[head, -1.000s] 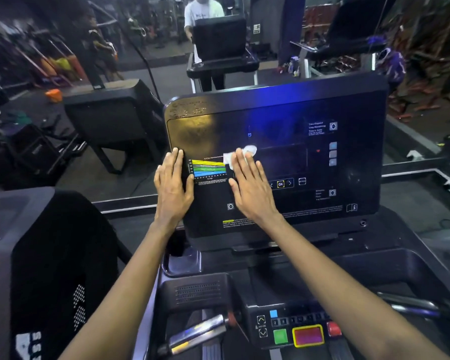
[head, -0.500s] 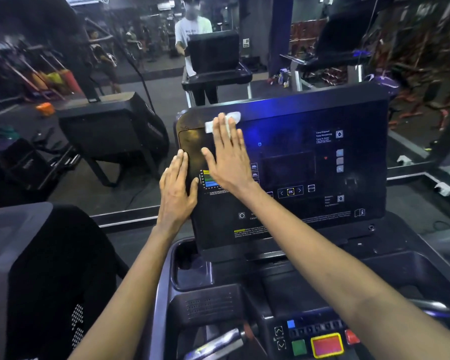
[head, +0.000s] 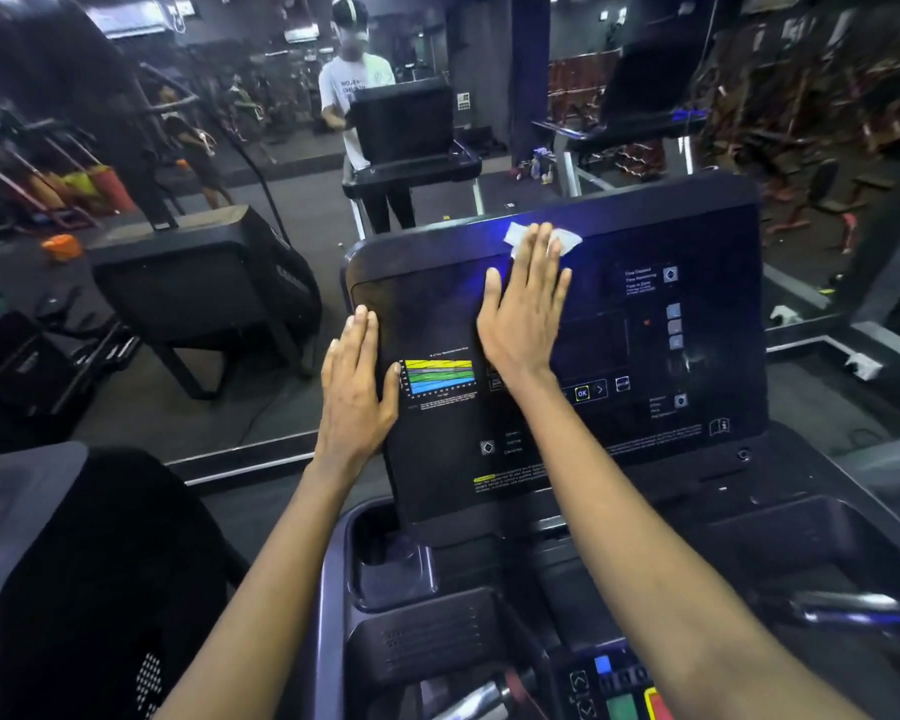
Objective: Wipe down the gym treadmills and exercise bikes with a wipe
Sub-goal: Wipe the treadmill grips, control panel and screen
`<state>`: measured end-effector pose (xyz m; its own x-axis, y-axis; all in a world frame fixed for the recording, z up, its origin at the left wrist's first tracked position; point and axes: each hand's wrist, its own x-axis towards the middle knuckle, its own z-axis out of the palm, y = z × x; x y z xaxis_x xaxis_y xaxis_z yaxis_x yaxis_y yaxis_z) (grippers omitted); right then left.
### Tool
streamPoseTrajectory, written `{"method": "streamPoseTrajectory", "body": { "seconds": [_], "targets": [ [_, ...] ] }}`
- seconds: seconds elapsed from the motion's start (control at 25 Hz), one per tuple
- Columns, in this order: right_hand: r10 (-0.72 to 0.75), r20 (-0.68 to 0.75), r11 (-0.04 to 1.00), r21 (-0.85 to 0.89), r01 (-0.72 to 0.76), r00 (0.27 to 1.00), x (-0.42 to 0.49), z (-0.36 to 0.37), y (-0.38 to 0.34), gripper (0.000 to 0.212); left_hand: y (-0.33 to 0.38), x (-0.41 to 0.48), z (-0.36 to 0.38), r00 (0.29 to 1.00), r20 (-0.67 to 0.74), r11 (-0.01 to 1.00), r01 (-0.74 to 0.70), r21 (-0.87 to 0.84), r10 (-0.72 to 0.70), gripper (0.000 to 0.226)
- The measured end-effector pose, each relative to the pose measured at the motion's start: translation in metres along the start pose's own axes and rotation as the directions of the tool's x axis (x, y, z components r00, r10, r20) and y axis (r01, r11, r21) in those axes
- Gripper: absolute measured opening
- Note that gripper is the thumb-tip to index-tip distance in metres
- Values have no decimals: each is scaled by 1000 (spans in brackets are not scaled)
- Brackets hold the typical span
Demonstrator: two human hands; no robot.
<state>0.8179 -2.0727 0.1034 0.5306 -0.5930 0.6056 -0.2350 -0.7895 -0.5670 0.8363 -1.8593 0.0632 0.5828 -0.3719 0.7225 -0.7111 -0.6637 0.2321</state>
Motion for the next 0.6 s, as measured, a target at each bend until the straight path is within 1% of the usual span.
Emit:
{"method": "streamPoseTrajectory", "body": {
  "seconds": [0.04,0.12,0.2,0.24,0.28,0.36,0.44,0.48,0.52,0.6],
  "targets": [
    [-4,11,1000,14,4,1000,-5,0,-1,66,3,6,1,1000,9,1000,-25,2,25,65],
    [-127,73,992,19,126,989,-24,2,-6,67,10,17,5,998,26,998,-58,10,58,65],
    [-260,132,964,-27,265,957,-49,4,2,66,16,29,9,996,43,997,-77,13,76,66],
    [-274,147,957,-54,285,950,-58,3,13,66,18,33,10,995,52,996,-87,18,86,66],
    [-244,145,963,-79,257,959,-64,2,28,65,20,35,12,994,60,995,-97,26,95,66],
    [-82,105,991,-96,92,991,-68,0,51,65,23,38,14,990,72,991,-122,49,118,67],
    [77,68,996,-46,-74,995,-75,-1,55,65,23,40,14,987,85,988,-141,64,135,68],
    [100,61,995,-8,-100,993,-82,1,49,65,23,41,14,986,87,987,-149,65,144,69],
    [72,73,997,25,-74,995,-91,3,40,66,23,42,15,985,85,985,-159,63,153,69],
    [-78,150,996,62,70,985,-112,10,19,67,22,46,14,983,71,982,-175,66,170,69]
  ]
}}
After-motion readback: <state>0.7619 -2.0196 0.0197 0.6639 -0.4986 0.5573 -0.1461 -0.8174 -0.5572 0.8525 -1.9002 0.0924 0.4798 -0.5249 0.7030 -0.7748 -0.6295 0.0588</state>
